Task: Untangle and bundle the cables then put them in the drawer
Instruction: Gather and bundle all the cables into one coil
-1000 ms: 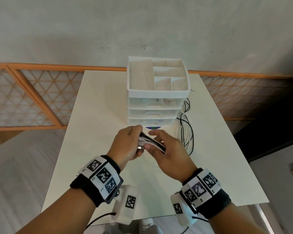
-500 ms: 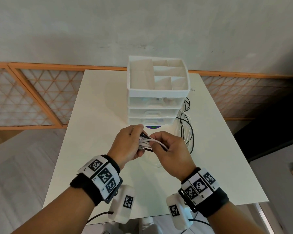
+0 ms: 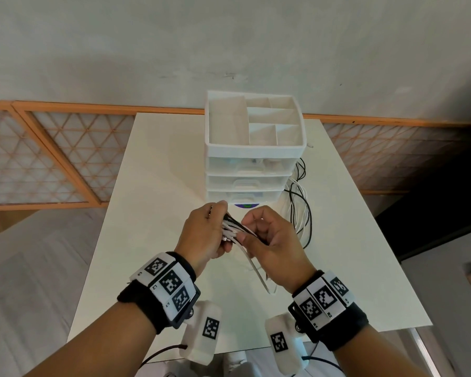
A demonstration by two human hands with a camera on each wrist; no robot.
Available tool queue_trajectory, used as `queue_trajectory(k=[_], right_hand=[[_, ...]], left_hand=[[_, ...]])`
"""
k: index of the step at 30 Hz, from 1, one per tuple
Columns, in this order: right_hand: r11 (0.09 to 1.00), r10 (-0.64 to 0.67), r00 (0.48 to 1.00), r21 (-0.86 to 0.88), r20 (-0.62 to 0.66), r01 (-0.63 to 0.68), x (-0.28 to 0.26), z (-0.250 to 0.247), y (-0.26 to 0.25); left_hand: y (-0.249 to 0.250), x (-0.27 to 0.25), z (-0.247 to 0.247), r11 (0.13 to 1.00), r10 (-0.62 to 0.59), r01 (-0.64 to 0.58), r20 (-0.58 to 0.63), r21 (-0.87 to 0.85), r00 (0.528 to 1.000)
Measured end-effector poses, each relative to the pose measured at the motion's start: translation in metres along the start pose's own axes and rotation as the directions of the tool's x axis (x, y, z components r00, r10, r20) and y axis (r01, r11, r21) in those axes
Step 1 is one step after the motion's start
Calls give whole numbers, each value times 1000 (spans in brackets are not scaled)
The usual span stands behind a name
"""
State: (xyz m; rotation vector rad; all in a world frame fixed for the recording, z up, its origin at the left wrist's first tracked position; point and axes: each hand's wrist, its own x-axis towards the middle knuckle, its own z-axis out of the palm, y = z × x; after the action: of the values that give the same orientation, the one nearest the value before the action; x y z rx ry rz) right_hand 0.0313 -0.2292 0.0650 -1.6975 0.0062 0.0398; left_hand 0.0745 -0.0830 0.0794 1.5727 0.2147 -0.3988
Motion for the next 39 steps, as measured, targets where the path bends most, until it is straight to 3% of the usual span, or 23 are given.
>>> queue_trajectory(k=[8,11,13,15,17,20,21,23,25,27,29,30,32,34,36,39], right_hand=[[994,89,996,-67,13,-88,10,-1,-9],[993,110,994,-51,1,-109,12,2,-11],[988,153,986,-34,64,-151,12,-2,-13],[967,225,958,-157,175,-199,10,-6,-14],[917,242,942,-373,233,-143,8,-6,-12],[816,180,975,-573,134,-72,11,-12,-5],[799,173,979,-597,108,-76,14,-15,-5],[775,159,981,-630,108,-56,16,-17,-10],[740,73,983,-670,168,60,18,-13,-19],[685,-91,962,-685,257,248,24,-5,-30],[632,-154,940,-702,303,329,32,-1,-39],[663,-144,948,-684,284,305,35,-2,-41],[841,-101,970,-501,222,202,34,-11,-41],[935,26,978,-352,207,49,31,-26,-35],[911,126,976,-410,178,-43,30,-43,-24],[880,157,982,-467,101,-93,32,-56,-11]], left_hand=[[4,-2,3,994,62,-70,95,84,994],[3,2,3,994,36,-40,39,97,999],[2,6,1,995,48,-46,-17,85,999],[4,7,-2,995,69,-65,-51,77,996],[6,5,-6,998,55,-53,-34,44,998],[8,6,-15,986,42,-44,20,161,999],[10,9,-20,960,77,-74,0,271,997],[21,12,-26,825,308,-249,-34,508,951],[38,8,-17,669,518,-501,139,550,844],[44,0,1,547,440,-592,397,592,805],[38,-2,9,490,317,-548,446,678,837],[34,2,8,484,316,-524,419,700,851],[35,7,2,492,319,-508,397,707,861],[44,9,-8,485,281,-482,392,729,876],[55,10,-19,516,260,-439,354,736,898],[61,7,-30,574,133,-392,391,719,911]])
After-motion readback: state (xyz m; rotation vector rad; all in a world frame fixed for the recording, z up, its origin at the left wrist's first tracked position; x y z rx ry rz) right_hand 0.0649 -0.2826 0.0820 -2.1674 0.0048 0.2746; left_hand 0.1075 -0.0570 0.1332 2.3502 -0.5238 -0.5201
